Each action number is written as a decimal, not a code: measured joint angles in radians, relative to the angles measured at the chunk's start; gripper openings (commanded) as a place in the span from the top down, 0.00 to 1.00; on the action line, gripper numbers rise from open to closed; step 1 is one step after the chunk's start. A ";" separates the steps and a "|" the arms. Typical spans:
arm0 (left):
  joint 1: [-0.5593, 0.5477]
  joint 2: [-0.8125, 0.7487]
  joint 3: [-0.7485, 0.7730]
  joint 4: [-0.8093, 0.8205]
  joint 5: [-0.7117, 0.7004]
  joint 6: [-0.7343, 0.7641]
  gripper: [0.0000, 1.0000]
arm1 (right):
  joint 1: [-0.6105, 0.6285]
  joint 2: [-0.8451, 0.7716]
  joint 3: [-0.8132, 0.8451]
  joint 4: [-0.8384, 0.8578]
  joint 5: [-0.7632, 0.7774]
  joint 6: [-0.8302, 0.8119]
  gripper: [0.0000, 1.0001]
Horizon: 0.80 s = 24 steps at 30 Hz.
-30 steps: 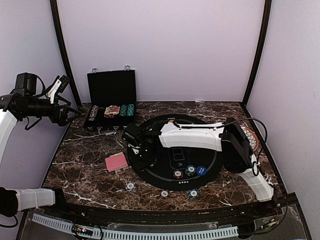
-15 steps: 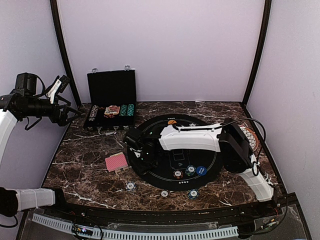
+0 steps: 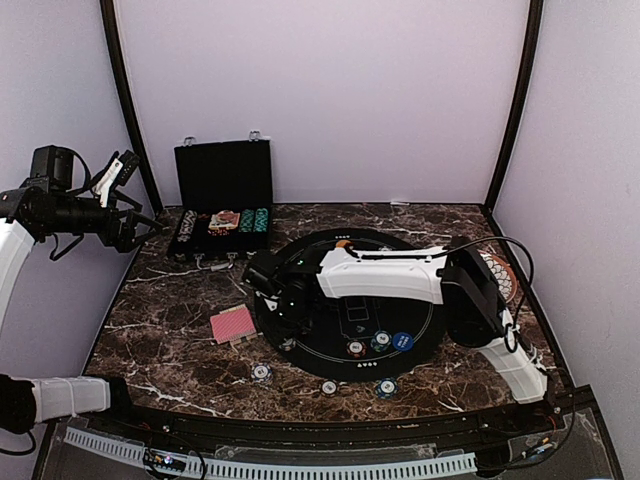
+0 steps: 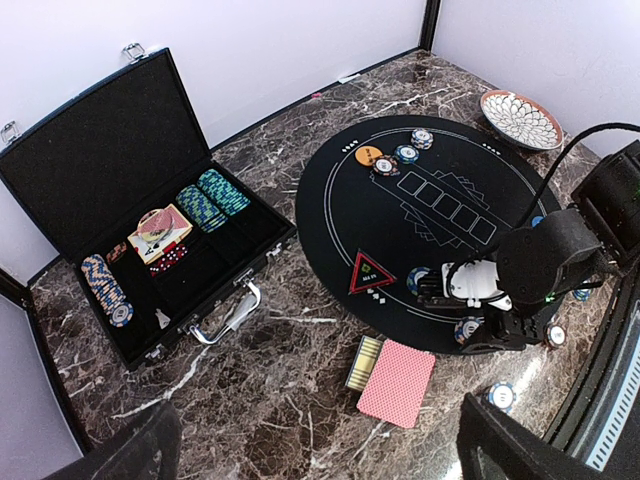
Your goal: Distribute texas hold em gaming equipment
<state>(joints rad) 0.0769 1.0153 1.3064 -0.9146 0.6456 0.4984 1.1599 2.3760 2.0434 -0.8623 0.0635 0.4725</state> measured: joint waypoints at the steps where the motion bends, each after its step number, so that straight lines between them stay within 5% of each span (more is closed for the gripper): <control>1: 0.000 0.000 0.000 0.000 0.000 0.000 0.01 | 0.002 -0.003 0.007 -0.003 0.005 0.000 0.46; 11: 0.000 0.000 0.000 0.000 0.000 0.000 0.01 | 0.087 -0.093 0.014 -0.046 0.024 -0.027 0.25; 24: 0.000 -0.003 0.000 0.000 0.001 0.011 0.01 | 0.158 -0.021 0.094 -0.064 -0.064 -0.076 0.13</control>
<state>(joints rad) 0.0769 1.0126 1.3064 -0.9150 0.6464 0.5098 1.3174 2.3550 2.1372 -0.9264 -0.0002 0.3965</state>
